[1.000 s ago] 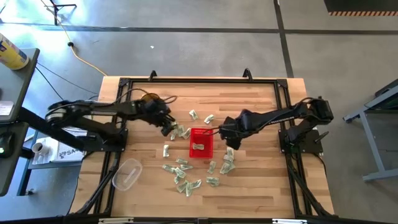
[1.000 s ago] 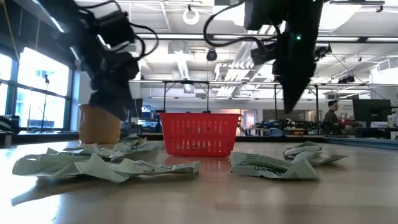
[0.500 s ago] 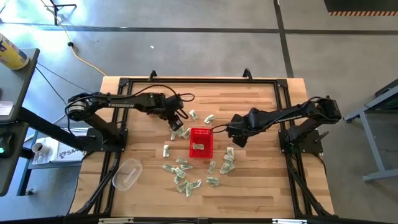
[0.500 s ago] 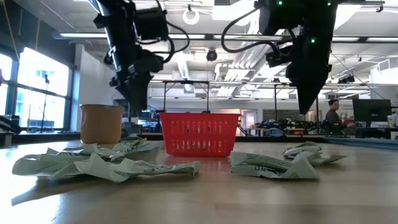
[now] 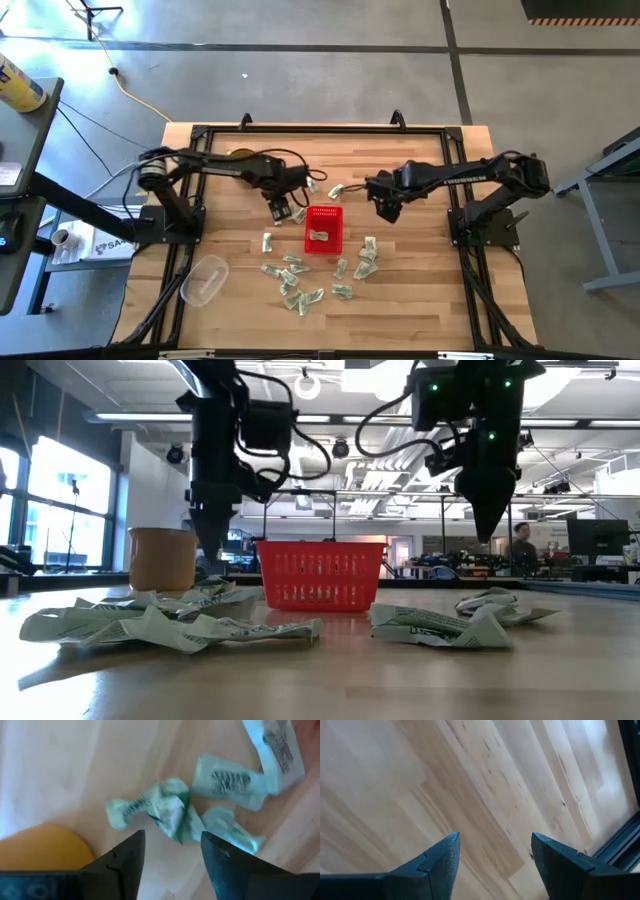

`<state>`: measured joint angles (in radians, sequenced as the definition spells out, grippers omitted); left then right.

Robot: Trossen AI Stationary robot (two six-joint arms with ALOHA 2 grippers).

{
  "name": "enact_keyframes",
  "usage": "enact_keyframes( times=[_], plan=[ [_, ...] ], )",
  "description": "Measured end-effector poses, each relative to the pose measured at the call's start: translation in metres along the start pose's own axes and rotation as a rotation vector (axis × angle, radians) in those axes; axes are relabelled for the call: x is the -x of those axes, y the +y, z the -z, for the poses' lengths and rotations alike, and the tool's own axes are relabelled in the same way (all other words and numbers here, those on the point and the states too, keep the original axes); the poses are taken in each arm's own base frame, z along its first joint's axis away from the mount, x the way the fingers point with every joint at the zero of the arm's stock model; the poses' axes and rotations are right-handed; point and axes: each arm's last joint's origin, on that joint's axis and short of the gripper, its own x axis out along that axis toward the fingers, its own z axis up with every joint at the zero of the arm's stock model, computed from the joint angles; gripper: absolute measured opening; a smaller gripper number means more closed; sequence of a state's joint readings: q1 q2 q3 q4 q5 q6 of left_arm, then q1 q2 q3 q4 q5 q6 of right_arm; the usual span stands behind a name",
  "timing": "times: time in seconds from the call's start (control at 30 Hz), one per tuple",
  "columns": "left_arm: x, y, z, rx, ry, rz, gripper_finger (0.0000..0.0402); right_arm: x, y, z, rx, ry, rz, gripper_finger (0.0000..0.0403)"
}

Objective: Pick and place Stevia / Truvia into bins
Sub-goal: Put the white stevia packet into the red basket

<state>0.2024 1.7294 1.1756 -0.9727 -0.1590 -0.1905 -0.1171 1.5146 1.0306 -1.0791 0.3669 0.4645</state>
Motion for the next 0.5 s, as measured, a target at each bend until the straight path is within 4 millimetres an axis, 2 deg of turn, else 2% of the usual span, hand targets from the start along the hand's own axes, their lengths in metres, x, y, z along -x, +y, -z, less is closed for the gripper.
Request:
enact_keyframes(
  times=[0.1,0.27,0.37,0.5],
  plan=[
    [-0.008,-0.005,-0.01,-0.004,0.025,0.046,0.025,-0.002,-0.005,-0.003,-0.001,0.006,-0.007,0.0236],
    [-0.019,-0.007,-0.019,-0.023,0.116,-0.027,0.0255,-0.005,-0.01,-0.005,-0.005,0.021,-0.027,0.0236],
    [-0.016,-0.005,-0.021,-0.025,0.142,-0.07,0.0249,-0.005,-0.011,-0.006,-0.017,0.025,-0.044,0.0236],
    [-0.011,-0.006,-0.028,-0.01,0.089,-0.064,0.0241,-0.006,-0.012,-0.008,-0.028,0.014,-0.049,0.0236]
  ],
)
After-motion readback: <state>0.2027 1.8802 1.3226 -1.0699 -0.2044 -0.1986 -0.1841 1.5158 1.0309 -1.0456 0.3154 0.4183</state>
